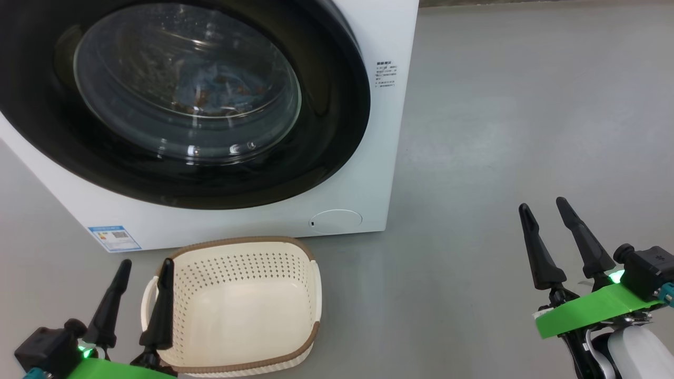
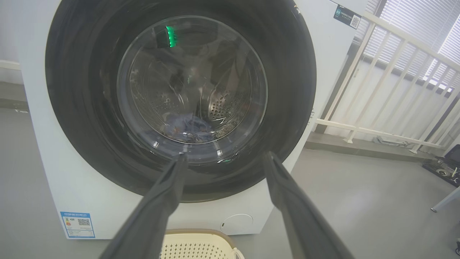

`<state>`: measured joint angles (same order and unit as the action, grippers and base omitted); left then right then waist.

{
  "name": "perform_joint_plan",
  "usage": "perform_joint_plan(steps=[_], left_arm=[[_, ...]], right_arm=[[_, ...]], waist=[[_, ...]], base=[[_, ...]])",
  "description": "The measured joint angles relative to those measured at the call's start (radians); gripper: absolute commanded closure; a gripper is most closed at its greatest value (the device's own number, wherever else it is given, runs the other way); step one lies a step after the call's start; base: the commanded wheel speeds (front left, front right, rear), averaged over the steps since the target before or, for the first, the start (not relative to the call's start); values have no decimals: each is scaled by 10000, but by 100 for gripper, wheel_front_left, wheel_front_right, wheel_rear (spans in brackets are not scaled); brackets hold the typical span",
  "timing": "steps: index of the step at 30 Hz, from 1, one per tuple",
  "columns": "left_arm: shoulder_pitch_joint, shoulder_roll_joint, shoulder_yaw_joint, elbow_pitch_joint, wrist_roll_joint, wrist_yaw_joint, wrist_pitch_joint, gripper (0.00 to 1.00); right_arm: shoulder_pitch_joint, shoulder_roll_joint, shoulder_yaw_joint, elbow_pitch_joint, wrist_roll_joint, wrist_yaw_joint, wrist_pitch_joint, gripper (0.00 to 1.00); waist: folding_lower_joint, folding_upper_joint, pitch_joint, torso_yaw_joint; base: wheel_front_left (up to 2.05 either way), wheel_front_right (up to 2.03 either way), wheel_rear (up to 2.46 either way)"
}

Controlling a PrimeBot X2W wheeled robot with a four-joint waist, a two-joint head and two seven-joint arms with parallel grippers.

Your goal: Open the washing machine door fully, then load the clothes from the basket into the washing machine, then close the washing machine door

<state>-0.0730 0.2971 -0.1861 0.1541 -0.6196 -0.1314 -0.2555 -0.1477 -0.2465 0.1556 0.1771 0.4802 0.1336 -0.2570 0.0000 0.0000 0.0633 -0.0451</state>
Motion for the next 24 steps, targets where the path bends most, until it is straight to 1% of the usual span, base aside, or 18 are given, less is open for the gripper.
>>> perform_joint_plan(steps=[24], left_arm=[[-5,-81,230,35,79,0,0,0]], right_arm=[[-1,52,8,257,-150,0,0,0]], waist=[[0,0,-56,69]], base=[[0,0,0]])
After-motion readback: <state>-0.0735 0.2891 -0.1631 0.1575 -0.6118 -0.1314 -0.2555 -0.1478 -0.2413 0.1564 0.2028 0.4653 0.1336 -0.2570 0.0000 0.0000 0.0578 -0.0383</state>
